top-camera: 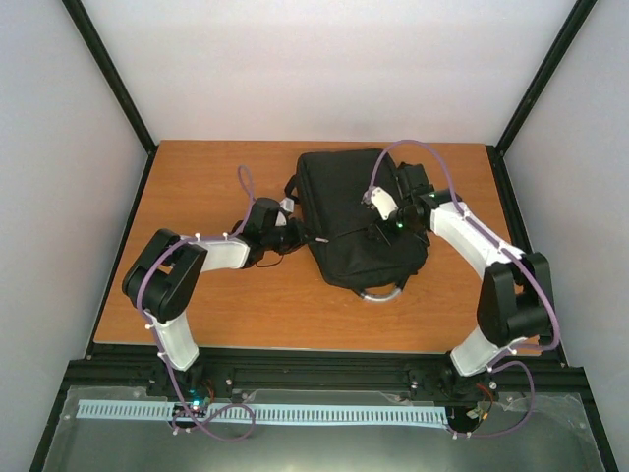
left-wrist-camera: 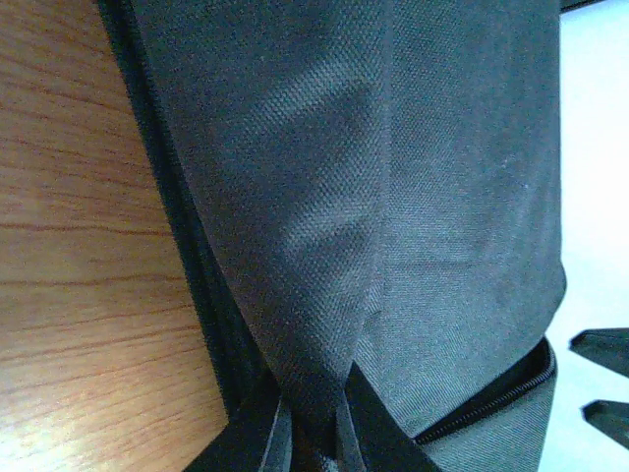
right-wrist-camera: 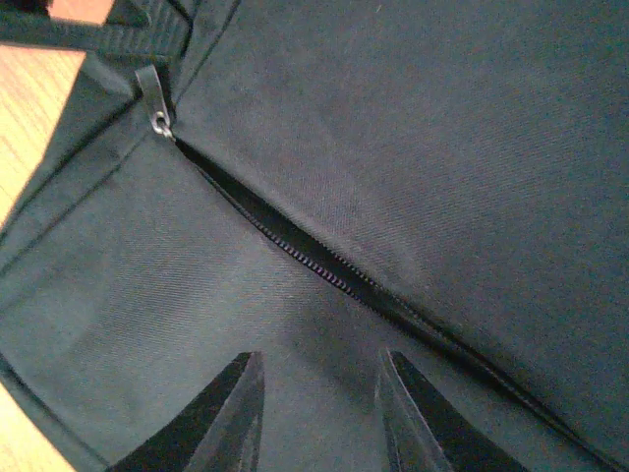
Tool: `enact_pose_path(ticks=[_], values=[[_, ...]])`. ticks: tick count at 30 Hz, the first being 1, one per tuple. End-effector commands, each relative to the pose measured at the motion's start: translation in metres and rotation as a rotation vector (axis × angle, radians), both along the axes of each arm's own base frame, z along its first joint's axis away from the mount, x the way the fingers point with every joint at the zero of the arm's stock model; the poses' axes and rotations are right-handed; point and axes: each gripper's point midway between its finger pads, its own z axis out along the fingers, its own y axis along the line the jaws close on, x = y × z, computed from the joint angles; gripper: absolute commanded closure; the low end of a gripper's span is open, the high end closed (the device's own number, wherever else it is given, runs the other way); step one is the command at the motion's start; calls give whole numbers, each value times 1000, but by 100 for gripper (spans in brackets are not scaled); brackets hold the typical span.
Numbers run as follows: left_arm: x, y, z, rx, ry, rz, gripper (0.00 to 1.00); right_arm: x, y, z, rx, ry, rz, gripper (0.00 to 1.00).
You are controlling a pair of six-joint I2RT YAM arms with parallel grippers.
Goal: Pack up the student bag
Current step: Zip the student bag at the center of the board.
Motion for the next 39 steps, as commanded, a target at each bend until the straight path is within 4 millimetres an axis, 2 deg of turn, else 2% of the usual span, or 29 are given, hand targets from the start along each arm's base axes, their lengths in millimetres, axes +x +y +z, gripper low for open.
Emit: enact_pose_path(ticks=[1, 4, 6, 9, 12, 16, 21, 31, 35, 39], values=[[5, -20, 63, -121, -204, -94, 99, 5, -3, 57, 25, -145, -48, 65], [-11, -32, 89, -164, -293, -172, 99, 4, 3, 94, 93, -232, -38, 55], [-24, -41, 104, -175, -347, -228, 99, -1, 12, 113, 130, -271, -7, 53], [-36, -48, 117, -170, -396, -267, 99, -16, 32, 122, 127, -300, 110, 53], [-40, -48, 123, -180, -401, -260, 99, -29, 51, 112, 102, -309, 203, 56], [-40, -49, 123, -208, -386, -254, 99, -36, 65, 86, 61, -261, 265, 59], [-43, -50, 120, -248, -368, -247, 99, -36, 76, 60, 12, -246, 292, 61], [-46, -53, 130, -297, -375, -258, 99, -34, 102, 26, -55, -221, 344, 63], [-48, -53, 135, -298, -389, -266, 99, -30, 104, 15, -103, -224, 329, 65], [-50, -51, 137, -279, -402, -267, 99, -14, 97, 12, -161, -250, 249, 78]])
